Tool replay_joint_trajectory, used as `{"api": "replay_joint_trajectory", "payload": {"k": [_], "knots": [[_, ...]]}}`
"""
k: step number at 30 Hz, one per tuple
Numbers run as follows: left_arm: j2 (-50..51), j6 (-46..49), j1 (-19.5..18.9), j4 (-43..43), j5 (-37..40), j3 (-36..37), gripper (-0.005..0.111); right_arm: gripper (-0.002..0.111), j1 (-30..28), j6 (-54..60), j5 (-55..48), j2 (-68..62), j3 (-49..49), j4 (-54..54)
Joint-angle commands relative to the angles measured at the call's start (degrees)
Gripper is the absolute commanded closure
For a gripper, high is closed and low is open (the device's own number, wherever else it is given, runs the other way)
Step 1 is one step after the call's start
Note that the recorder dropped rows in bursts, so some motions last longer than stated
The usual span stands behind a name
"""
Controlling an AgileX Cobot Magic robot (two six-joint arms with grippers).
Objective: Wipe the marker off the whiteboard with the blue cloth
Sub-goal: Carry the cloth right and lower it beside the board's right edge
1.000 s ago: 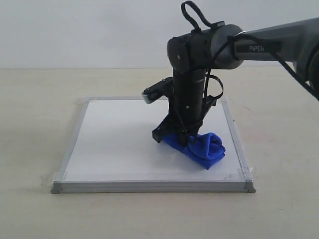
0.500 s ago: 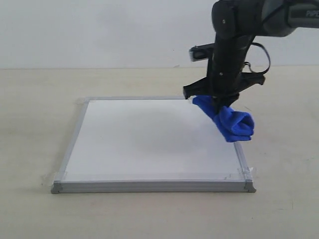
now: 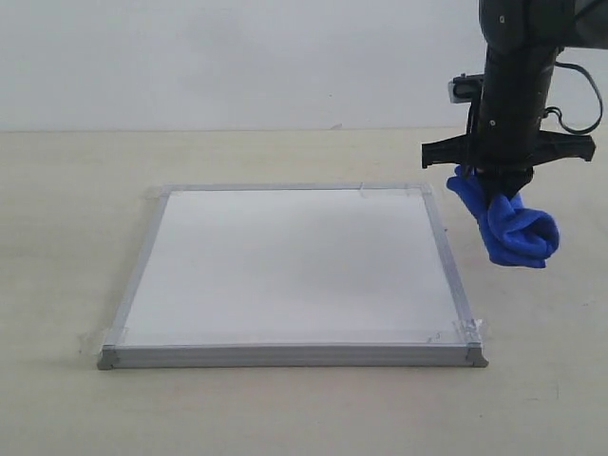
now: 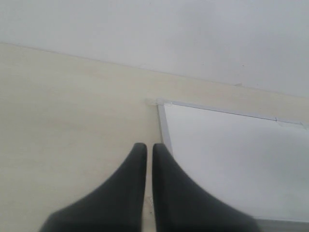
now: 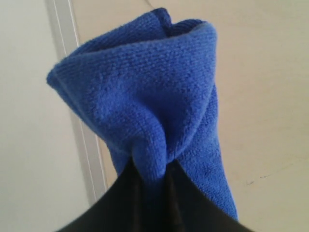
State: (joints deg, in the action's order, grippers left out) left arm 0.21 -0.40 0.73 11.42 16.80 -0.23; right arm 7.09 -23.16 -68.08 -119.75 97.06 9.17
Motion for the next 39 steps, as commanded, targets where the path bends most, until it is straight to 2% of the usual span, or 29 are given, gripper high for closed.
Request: {"api": "replay_joint_trajectory", "payload": {"k": [1,6,16,26,39], "knots": [[-0.2,0.0,-0.2,-0.2,0.0,0.2,0.102,0.108,-0.4,-0.7,4.4,1.1,-1.5,-0.1],[-0.2,0.0,-0.2,-0.2,0.0,0.2,0.102,0.108,-1.8,1.4,11.9,1.1,-6.8,-2.2],[-0.2,0.0,-0.2,-0.2,0.0,0.2,0.102,0.108,-2.0,1.2,20.5,1.1,-12.4,-5.0],[-0.2,0.0,-0.2,-0.2,0.0,0.2,0.102,0.108,-2.0,-4.7,20.1,-1.9,-12.4,-5.1],[-0.2,0.0,-0.2,-0.2,0.0,0.2,0.102,0.108,-2.0,-2.9,20.1,-2.1,-12.4,0.5]]}}
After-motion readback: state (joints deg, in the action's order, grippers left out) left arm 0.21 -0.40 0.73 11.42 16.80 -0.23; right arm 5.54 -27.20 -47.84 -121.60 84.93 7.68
